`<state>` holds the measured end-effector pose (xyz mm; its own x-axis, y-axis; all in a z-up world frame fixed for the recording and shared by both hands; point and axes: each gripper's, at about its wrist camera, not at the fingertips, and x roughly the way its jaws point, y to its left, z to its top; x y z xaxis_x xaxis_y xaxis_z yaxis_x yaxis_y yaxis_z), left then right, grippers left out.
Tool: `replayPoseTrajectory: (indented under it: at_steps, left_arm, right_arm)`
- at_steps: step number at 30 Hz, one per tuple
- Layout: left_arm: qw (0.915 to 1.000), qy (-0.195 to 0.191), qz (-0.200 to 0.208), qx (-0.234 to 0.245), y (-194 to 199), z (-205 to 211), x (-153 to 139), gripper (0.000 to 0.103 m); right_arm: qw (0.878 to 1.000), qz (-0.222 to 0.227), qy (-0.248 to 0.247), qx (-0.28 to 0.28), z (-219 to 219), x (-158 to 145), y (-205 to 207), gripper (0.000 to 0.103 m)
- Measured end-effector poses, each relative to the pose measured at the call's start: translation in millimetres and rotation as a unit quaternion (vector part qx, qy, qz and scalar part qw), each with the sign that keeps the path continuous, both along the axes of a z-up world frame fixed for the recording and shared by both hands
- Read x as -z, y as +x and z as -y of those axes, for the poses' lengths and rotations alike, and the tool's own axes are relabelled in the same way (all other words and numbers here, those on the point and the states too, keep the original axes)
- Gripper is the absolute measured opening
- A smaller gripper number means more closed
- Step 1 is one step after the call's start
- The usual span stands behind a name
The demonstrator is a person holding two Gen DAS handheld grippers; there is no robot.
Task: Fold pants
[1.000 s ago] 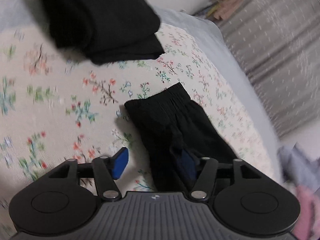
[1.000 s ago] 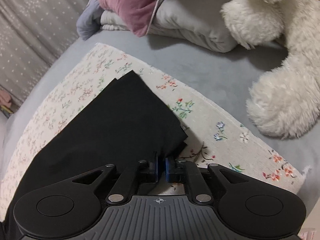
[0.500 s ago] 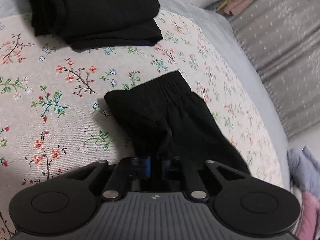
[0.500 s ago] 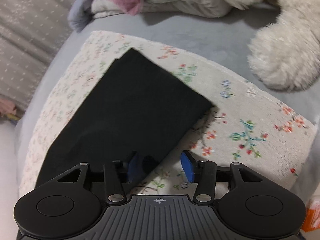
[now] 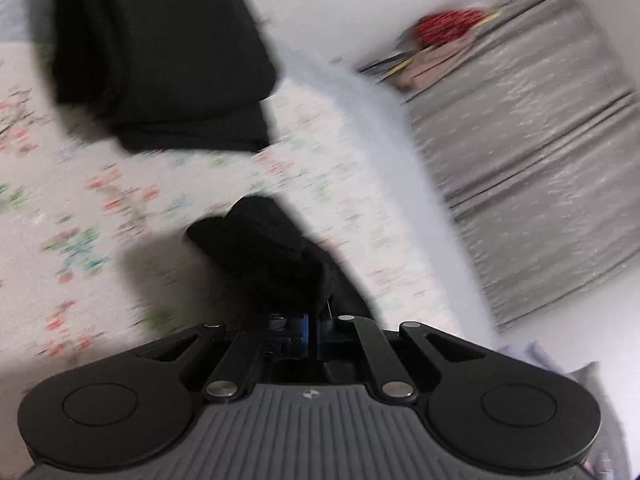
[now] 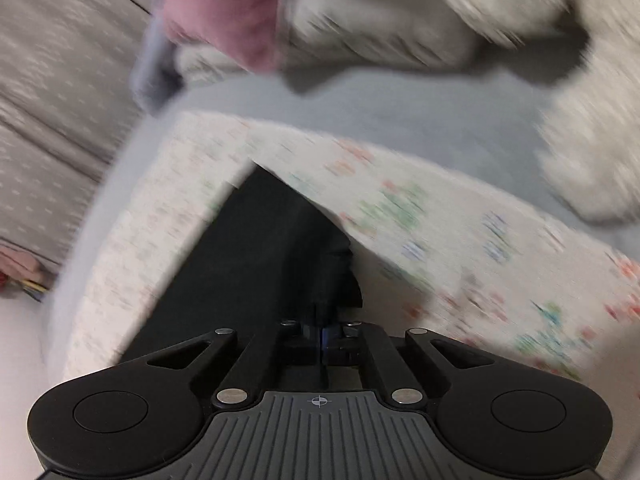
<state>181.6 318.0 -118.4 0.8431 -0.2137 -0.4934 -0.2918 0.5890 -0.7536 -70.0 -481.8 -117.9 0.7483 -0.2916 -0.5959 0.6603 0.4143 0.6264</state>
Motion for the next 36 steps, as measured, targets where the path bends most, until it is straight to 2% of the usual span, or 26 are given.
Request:
replayPoseTrajectory:
  at_steps: [2,4,6,8,10,12,14,16,18,19,20,21,22,24,25,27,29,30,31,32,33,34,36]
  left_arm:
    - [0.9988,-0.002,0.048,0.010,8.2,2.4,-18.0,0.005]
    - [0.9960,0.023,0.084,0.020,17.5,10.7,-44.5,0.005]
    - [0.9918,0.020,0.123,0.026,22.1,15.4,-72.4,0.005]
    - [0.9820,-0.008,0.188,0.022,14.1,14.6,-99.4,0.005]
    - [0.9692,-0.006,0.246,0.015,-5.7,13.4,-118.9,0.005]
    - [0.9652,-0.002,0.261,0.013,-23.8,8.9,-120.8,0.006]
    - [0.9695,0.012,0.244,0.017,-39.2,4.1,-103.7,0.006]
    - [0.9816,0.043,0.184,0.026,-46.6,5.1,-73.5,0.006]
    - [0.9952,0.053,0.074,0.038,-43.8,5.7,-32.0,0.006]
    - [0.9980,0.047,-0.006,0.043,-38.1,3.5,-9.4,0.006]
    - [0.9940,0.037,-0.092,0.047,-33.0,-0.7,12.0,0.006]
    - [0.9874,0.026,-0.150,0.044,-32.5,-6.3,29.4,0.005]
    - [0.9843,0.012,-0.172,0.039,-35.8,-11.3,40.9,0.005]
    - [0.9838,0.018,-0.176,0.033,-39.7,-12.7,39.9,0.005]
    - [0.9852,0.033,-0.165,0.035,-40.2,-8.3,34.0,0.005]
    - [0.9856,0.070,-0.150,0.036,-37.0,1.0,24.1,0.006]
    - [0.9838,0.092,-0.150,0.035,-32.4,6.0,20.4,0.009]
    - [0.9822,0.098,-0.157,0.033,-31.8,3.5,22.6,0.015]
    - [0.9798,0.105,-0.168,0.027,-27.4,2.7,25.1,0.033]
    - [0.9769,0.115,-0.179,0.020,-23.2,0.9,26.2,0.044]
    - [0.9737,0.129,-0.188,0.012,-21.9,-1.3,25.3,0.060]
    - [0.9715,0.142,-0.190,0.002,-26.9,-7.4,16.8,0.065]
    - [0.9725,0.144,-0.181,-0.024,-39.2,-19.7,8.5,0.067]
  right_arm:
    - [0.999,0.021,-0.025,-0.006,-0.2,-17.3,8.6,0.002]
    - [0.999,0.033,-0.033,-0.012,3.7,-43.7,23.1,0.002]
    - [0.997,0.061,-0.048,-0.018,7.1,-89.2,38.7,0.002]
    - [0.990,0.097,-0.098,-0.029,1.8,-140.4,43.1,0.002]
    - [0.977,0.136,-0.161,-0.035,-11.0,-187.0,36.4,0.001]
    - [0.965,0.162,-0.203,-0.033,-21.4,-212.8,16.5,0.001]
    - [0.961,0.161,-0.222,-0.033,-24.0,-211.1,-1.6,0.001]
    - [0.963,0.139,-0.228,-0.041,-22.1,-188.3,-14.4,0.001]
    - [0.971,0.090,-0.214,-0.058,-17.5,-145.7,-19.8,0.001]
    - [0.976,0.059,-0.202,-0.062,-13.9,-122.1,-20.6,0.001]
    - [0.980,0.020,-0.185,-0.066,-9.6,-94.6,-18.7,0.001]
    - [0.984,-0.024,-0.160,-0.073,-2.8,-64.2,-15.0,0.001]
    - [0.987,-0.061,-0.130,-0.077,4.8,-36.6,-11.9,0.001]
    - [0.988,-0.115,-0.062,-0.082,22.0,8.3,-9.8,0.001]
    - [0.990,-0.103,-0.051,-0.081,23.6,6.1,-12.5,0.001]
    - [0.989,-0.097,-0.078,-0.086,20.9,-8.2,-11.6,0.001]
    - [0.982,-0.123,-0.109,-0.091,10.7,-10.2,-1.3,0.001]
    - [0.980,-0.134,-0.117,-0.090,7.2,-6.7,1.7,0.002]
    - [0.979,-0.140,-0.119,-0.089,7.6,-5.0,3.7,0.002]
    - [0.978,-0.142,-0.122,-0.090,8.0,-6.6,3.0,0.003]
    - [0.978,-0.142,-0.126,-0.090,6.3,-8.8,1.1,0.006]
    - [0.977,-0.143,-0.130,-0.093,3.8,-9.4,0.0,0.015]
    - [0.972,-0.163,-0.146,-0.080,4.6,-9.9,-4.0,0.031]
